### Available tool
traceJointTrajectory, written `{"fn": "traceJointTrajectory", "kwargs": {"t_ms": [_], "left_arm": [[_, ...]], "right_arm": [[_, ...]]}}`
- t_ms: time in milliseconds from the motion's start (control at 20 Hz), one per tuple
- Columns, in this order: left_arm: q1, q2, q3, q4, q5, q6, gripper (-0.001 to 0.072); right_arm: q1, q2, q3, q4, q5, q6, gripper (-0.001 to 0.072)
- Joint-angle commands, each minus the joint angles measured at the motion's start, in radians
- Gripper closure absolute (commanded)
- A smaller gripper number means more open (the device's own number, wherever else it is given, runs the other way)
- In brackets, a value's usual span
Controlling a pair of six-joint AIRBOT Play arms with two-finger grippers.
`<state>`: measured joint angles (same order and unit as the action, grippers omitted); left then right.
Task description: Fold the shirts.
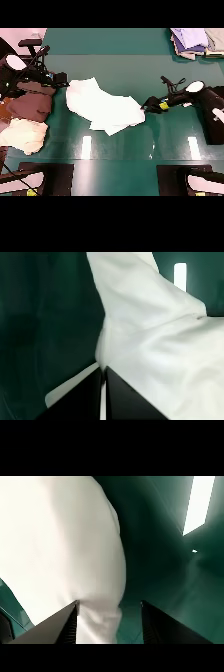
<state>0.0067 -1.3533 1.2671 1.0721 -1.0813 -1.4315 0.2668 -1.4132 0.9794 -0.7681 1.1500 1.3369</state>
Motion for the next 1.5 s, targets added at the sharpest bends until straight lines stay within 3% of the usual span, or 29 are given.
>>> {"fn": "traceJointTrajectory", "kwargs": {"t_ms": [0, 50, 100, 300, 600, 850, 1050, 1300, 1450], "left_arm": [[0.000, 0.000, 0.001, 0.002, -0.005, 0.000, 0.0684], [0.000, 0.000, 0.001, 0.002, -0.005, 0.000, 0.0684], [0.000, 0.000, 0.002, 0.002, -0.005, 0.000, 0.0684], [0.000, 0.126, 0.039, 0.029, 0.039, 0.000, 0.0685], [0.000, 0.443, 0.390, 0.031, 0.023, 0.000, 0.0685], [0.000, 0.602, 0.594, 0.026, 0.016, -0.006, 0.0685], [0.000, 0.623, 0.656, 0.024, -0.008, -0.014, 0.0685], [0.000, 0.505, 0.584, 0.041, -0.270, -0.039, 0.0685], [0.000, 0.436, 0.370, 0.055, -0.311, -0.034, 0.0685]], "right_arm": [[0.049, -0.088, 0.073, 0.013, 0.002, -0.012, 0.0505], [0.050, -0.101, 0.087, 0.014, 0.003, -0.027, 0.0659], [0.051, -0.103, 0.096, 0.011, 0.000, -0.038, 0.0695], [-0.002, 0.025, 0.185, -0.058, -0.003, -0.036, 0.0696], [-0.116, 0.364, 0.499, -0.151, 0.078, -0.013, 0.0696], [-0.131, 0.538, 0.680, -0.182, 0.125, 0.043, 0.0696], [-0.131, 0.586, 0.767, -0.311, 0.235, 0.161, 0.0696], [-0.068, 0.478, 0.734, -0.301, 0.457, 0.261, 0.0696], [0.110, 0.423, 0.539, -0.396, 0.402, 0.261, 0.0696]]}}
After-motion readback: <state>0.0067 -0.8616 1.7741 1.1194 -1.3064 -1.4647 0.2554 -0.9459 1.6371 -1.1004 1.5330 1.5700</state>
